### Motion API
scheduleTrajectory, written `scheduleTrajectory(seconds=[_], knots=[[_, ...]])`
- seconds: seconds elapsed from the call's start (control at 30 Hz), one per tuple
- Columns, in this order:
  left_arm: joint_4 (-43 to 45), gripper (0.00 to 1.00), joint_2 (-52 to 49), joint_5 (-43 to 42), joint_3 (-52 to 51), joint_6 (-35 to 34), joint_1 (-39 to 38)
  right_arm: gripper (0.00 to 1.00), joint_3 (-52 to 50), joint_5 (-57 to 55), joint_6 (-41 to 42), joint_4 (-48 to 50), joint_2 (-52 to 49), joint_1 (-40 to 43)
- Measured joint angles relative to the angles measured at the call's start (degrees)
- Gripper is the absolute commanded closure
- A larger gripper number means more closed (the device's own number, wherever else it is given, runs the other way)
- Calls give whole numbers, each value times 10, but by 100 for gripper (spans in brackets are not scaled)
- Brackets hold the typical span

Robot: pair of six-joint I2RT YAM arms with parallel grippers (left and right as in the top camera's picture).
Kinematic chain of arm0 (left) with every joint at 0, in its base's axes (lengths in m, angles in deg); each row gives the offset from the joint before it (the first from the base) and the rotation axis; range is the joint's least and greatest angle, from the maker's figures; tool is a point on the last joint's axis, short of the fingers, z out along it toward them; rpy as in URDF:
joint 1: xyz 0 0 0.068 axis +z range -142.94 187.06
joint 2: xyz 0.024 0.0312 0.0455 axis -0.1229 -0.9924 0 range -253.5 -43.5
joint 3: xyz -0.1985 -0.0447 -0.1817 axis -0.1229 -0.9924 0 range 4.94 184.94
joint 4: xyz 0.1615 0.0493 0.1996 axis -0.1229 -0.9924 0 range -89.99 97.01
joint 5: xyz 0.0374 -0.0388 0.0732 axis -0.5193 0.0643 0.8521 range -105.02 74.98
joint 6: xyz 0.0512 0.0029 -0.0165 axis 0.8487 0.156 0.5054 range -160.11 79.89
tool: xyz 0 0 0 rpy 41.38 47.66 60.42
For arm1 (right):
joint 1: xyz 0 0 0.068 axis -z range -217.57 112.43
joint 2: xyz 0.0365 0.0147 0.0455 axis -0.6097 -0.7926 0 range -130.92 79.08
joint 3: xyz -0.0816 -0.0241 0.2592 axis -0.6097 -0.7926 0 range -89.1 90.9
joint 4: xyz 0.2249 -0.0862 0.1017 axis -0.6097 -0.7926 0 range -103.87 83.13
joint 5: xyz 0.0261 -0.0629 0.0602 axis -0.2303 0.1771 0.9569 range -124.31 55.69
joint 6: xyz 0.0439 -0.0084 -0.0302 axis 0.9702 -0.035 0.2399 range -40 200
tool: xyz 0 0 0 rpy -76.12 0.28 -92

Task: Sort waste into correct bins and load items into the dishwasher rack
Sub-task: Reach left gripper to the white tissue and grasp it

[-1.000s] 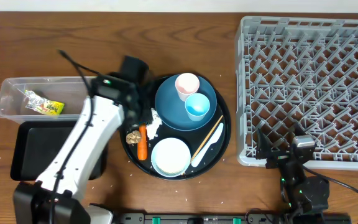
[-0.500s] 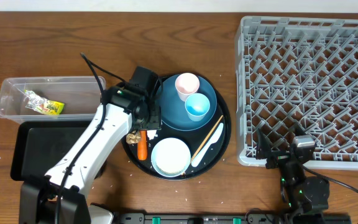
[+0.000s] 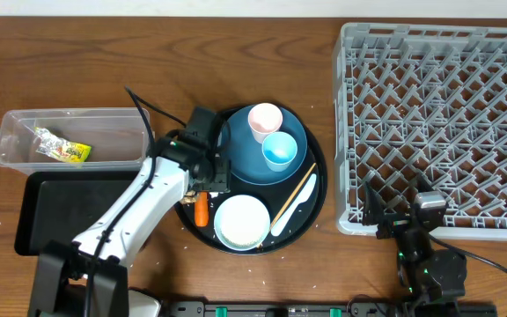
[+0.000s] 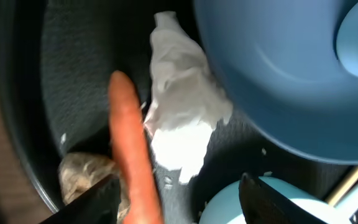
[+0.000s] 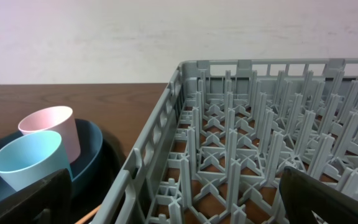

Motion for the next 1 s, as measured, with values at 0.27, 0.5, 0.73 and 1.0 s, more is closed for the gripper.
scheduleTrajectory(seconds=[0.27,0.5,0.73,1.0], knots=[[61,37,0,-7,-41,9,-5,1,0,0,0,0,0,0],[90,37,-1,-9,-55,9,-5,1,0,0,0,0,0,0],[111,37,-19,-11,-59,15,-5,1,0,0,0,0,0,0],[141,61,-44,-12,-74,19,-6,1,0,0,0,0,0,0]])
